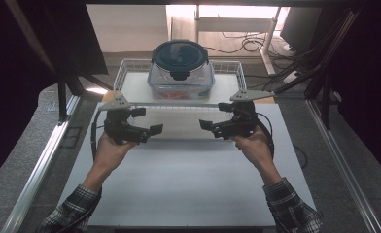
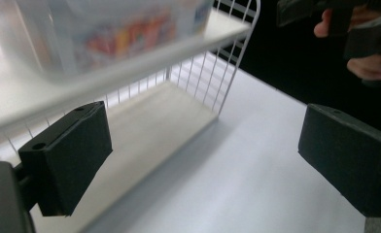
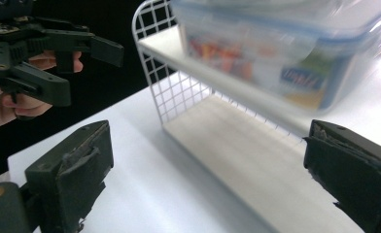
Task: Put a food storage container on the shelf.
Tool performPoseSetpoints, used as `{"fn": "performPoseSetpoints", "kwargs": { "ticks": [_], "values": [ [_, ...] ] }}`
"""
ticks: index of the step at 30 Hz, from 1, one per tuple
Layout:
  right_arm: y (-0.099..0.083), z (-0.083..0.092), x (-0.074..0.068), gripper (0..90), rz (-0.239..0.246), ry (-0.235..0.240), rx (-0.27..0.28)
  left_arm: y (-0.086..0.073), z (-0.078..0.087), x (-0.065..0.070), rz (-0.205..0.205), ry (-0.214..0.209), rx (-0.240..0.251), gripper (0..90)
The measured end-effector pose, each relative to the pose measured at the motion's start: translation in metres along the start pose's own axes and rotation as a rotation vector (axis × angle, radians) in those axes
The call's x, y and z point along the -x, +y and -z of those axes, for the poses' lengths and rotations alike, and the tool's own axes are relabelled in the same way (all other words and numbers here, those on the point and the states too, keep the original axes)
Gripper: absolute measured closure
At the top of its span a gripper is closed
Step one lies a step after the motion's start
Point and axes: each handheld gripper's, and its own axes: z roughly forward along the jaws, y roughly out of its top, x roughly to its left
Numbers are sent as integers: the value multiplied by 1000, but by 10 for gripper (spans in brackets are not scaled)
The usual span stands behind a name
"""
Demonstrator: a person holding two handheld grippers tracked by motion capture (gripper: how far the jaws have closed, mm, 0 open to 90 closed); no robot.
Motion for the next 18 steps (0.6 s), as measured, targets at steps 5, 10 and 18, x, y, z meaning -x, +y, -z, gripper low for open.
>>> {"fn": "performPoseSetpoints", "kwargs": {
  "ticks": [5, 10, 18],
  "values": [
    [-16, -3, -6, 31, 15, -5, -27, -22, 0, 5, -1, 6, -18, 43],
    [-32, -8, -10, 25, 29, -12, -47, -38, -2, 8, 9, 1, -33, 43],
    [-56, -15, -17, 11, 37, -23, -65, -59, -8, 16, 16, -2, -41, 44]
  ]
}}
